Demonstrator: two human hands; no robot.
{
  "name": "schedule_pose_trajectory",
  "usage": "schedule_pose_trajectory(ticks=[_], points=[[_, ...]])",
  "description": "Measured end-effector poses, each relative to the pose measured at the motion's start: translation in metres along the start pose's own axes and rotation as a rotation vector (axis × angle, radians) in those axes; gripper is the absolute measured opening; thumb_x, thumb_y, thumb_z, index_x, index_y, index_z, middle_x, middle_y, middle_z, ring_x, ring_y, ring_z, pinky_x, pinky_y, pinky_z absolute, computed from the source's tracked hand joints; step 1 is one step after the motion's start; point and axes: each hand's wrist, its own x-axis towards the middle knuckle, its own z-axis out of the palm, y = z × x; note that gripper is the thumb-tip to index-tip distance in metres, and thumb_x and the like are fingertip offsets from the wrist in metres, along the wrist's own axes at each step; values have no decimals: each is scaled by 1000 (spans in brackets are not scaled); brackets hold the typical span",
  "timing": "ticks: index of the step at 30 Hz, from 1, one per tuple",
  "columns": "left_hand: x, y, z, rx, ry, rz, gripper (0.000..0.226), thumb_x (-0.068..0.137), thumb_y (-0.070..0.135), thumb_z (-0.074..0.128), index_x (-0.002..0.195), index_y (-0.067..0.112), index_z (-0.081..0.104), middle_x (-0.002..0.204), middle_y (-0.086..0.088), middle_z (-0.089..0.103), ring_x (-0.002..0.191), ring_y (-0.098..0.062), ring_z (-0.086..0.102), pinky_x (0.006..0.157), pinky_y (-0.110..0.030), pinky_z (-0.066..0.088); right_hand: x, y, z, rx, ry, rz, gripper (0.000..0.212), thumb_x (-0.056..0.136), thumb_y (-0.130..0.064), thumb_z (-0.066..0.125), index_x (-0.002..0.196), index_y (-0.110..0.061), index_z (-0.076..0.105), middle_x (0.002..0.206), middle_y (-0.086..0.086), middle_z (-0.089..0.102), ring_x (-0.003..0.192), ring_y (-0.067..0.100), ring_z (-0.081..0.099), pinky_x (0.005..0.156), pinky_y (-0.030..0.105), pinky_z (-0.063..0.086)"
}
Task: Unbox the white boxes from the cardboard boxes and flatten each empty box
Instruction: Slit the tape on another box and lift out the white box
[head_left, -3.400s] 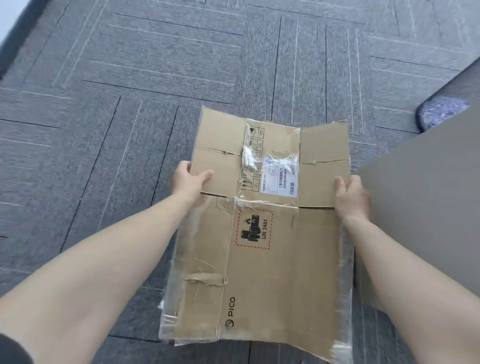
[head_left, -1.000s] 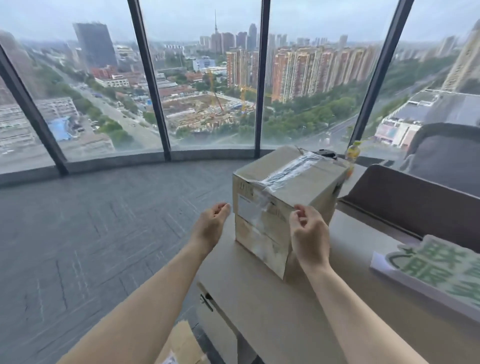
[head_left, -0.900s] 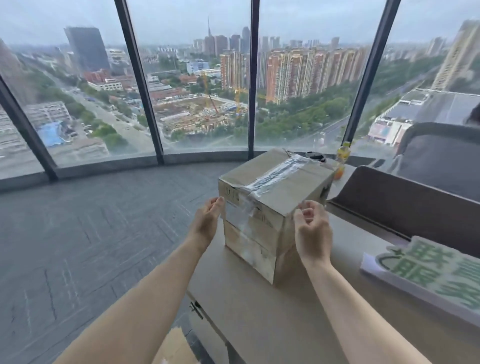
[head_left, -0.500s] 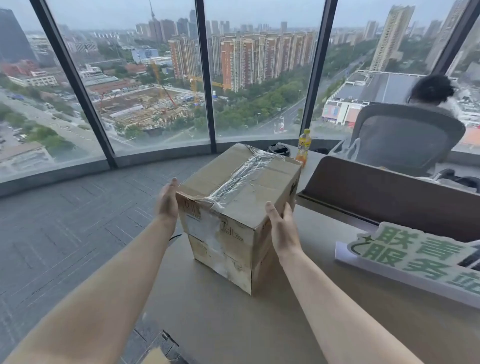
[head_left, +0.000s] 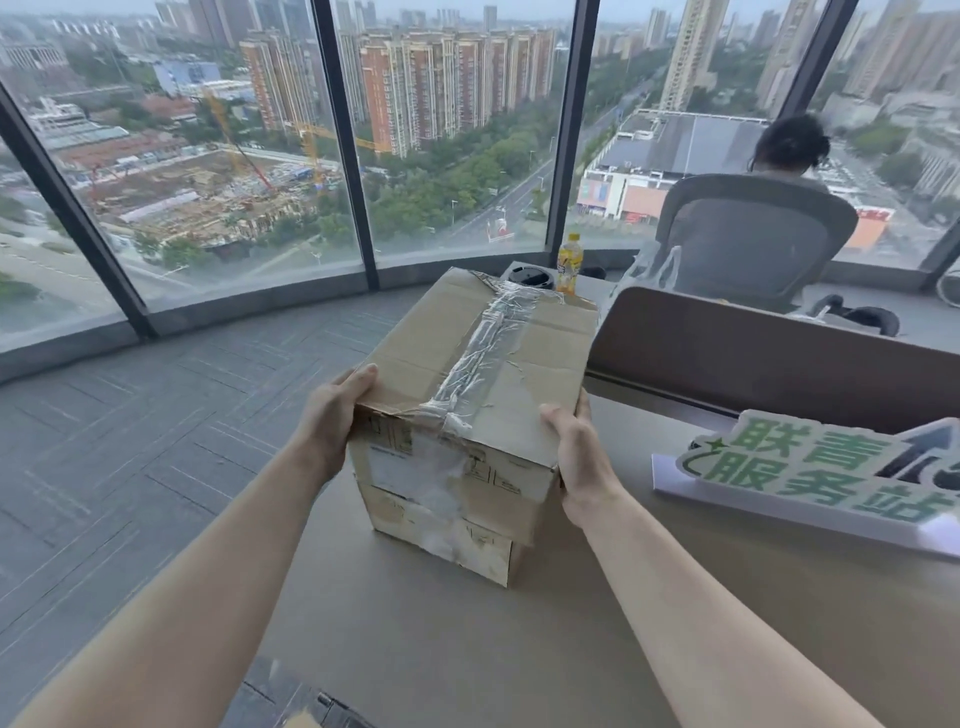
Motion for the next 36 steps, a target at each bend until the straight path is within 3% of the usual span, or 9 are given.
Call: schedule_pose_trajectory(ticks=[4,11,14,17,22,26,31,36], points=[[-21,-1,38,-22,-68,1,21,99,23,53,105,10,69,87,-5,73,74,-15,68,62,-24,55,-21,-18,-38,49,2,-22,42,96,-11,47,136,-27,46,123,10,67,99,24,67,89,44,54],[-67,-14,159,-38,-250,17,22,99,23,55,114,15,69,102,-6,75,90,-18,70,72,-27,55,-68,-54,-158,-35,174,-111,39,96,-11,47,132,-27,51,116,4,70,89,16,70,69,32,54],[-97,-31,214,-80,-318,-3,24,97,21,58,119,16,67,105,-8,74,90,-21,71,71,-29,57,-91,-62,-219,-45,216,-128,42,94,-11,47,133,-26,52,117,6,70,101,24,69,76,35,53],[-136,-58,262,-111,-354,-39,33,88,25,67,121,20,67,113,-12,72,97,-28,70,82,-38,57,-118,-64,-283,-53,240,-133,47,94,-10,46,138,-28,49,123,6,69,110,27,67,88,40,52],[-210,-110,306,-167,-264,-42,34,91,15,63,125,19,65,111,-8,73,98,-23,70,79,-30,59,-161,-58,-355,-92,166,-110,50,95,-9,47,140,-31,46,123,1,69,112,23,66,97,42,50],[-239,-139,304,-199,-179,-63,39,92,15,60,132,15,61,121,-12,69,110,-28,66,89,-34,56,-172,-49,-372,-79,74,-74,59,83,-16,53,138,-34,48,124,2,68,117,26,63,104,47,46],[-257,-146,299,-208,-174,-62,42,92,14,59,134,15,58,125,-12,67,114,-27,64,94,-33,54,-184,-37,-379,-68,52,-65,67,81,-17,53,145,-35,41,126,0,68,117,24,63,106,48,46],[-249,-124,292,-201,-170,-36,41,90,11,61,130,14,62,118,-12,70,102,-23,69,81,-29,59,-182,-32,-369,-52,33,-83,60,87,-14,50,142,-35,43,127,-1,67,118,24,63,107,49,44]])
